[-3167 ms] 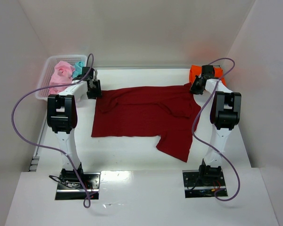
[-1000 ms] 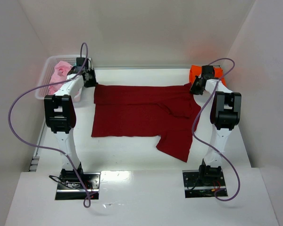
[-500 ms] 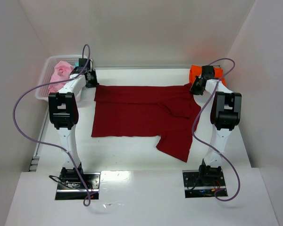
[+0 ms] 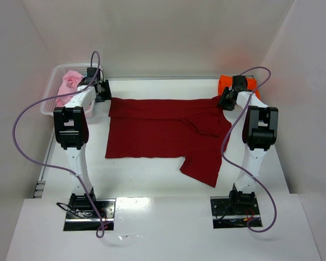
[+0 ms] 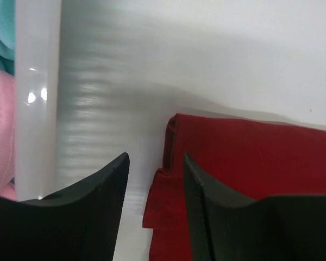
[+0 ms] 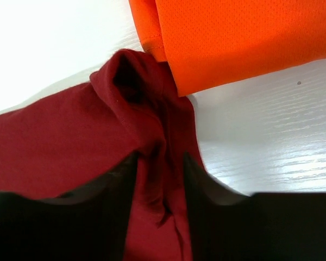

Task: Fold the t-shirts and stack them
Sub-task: Fold the flattened tshirt in 1/3 of the way

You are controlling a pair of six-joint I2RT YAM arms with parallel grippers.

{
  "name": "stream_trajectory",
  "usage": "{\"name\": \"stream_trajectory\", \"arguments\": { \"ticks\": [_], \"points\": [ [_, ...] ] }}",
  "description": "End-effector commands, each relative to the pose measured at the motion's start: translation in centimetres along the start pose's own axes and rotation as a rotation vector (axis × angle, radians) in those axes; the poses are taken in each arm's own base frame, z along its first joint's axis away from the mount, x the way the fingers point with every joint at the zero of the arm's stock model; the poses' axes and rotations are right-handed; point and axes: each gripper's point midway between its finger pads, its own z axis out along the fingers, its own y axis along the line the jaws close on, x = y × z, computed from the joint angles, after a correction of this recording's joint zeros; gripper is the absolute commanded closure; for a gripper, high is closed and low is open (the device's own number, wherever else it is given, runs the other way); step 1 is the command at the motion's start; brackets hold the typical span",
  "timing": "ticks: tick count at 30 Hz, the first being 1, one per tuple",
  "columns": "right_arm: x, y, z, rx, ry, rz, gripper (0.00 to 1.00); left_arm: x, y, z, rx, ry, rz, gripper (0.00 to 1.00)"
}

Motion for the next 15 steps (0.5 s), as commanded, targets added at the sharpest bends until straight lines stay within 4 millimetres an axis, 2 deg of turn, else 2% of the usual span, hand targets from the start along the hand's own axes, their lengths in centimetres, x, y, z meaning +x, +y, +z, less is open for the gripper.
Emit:
{"name": "stream_trajectory", "arguments": {
  "ticks": [1,2,3,4,6,8,9,10,11,12,14,15],
  "points": [
    [-5.0,2.6,-3.7,-0.056,-0.142,-0.04,0.49,-1.5,-1.4,-1.4,0.071,-0.044,0.004,0.47],
    [-5.5,2.8,-3.9,-0.06,-0.153,-0.042,0.47,-1.4,-1.6,-1.4,0.088,-0.041,0.014,0.47],
    [-5.8,3.1,-4.5,-0.073,-0.163,-0.044,0.41,-1.2,-2.4,-1.4,0.106,-0.036,0.022,0.44],
    [-7.0,3.7,-5.4,-0.086,-0.195,-0.048,0.37,-1.2,-2.6,-1.5,0.117,-0.034,0.032,0.43],
    [-8.4,4.3,-5.9,-0.101,-0.237,-0.054,0.31,-0.7,-4.1,-1.6,0.154,-0.026,0.061,0.41],
    [-8.9,4.3,-5.8,-0.093,-0.249,-0.053,0.27,-0.7,-5.1,-1.6,0.186,-0.028,0.069,0.38],
    [-9.9,4.4,-5.6,-0.086,-0.268,-0.062,0.26,-0.4,-6.2,-1.8,0.229,-0.017,0.077,0.35],
    [-10.0,4.4,-5.2,-0.085,-0.266,-0.062,0.26,-0.3,-7.1,-1.9,0.249,-0.021,0.088,0.34],
    [-9.8,4.2,-4.8,-0.08,-0.254,-0.061,0.26,0.1,-8.2,-2.0,0.271,-0.016,0.111,0.33],
    [-9.9,4.2,-4.0,-0.079,-0.249,-0.06,0.26,1.0,-8.5,-1.6,0.273,0.004,0.116,0.31],
    [-9.6,4.2,-3.3,-0.083,-0.236,-0.06,0.3,1.2,-10.0,-1.7,0.302,0.0,0.135,0.31],
    [-9.3,3.9,-2.3,-0.078,-0.222,-0.058,0.34,2.3,-10.4,-1.5,0.305,0.022,0.141,0.3]
  ]
}}
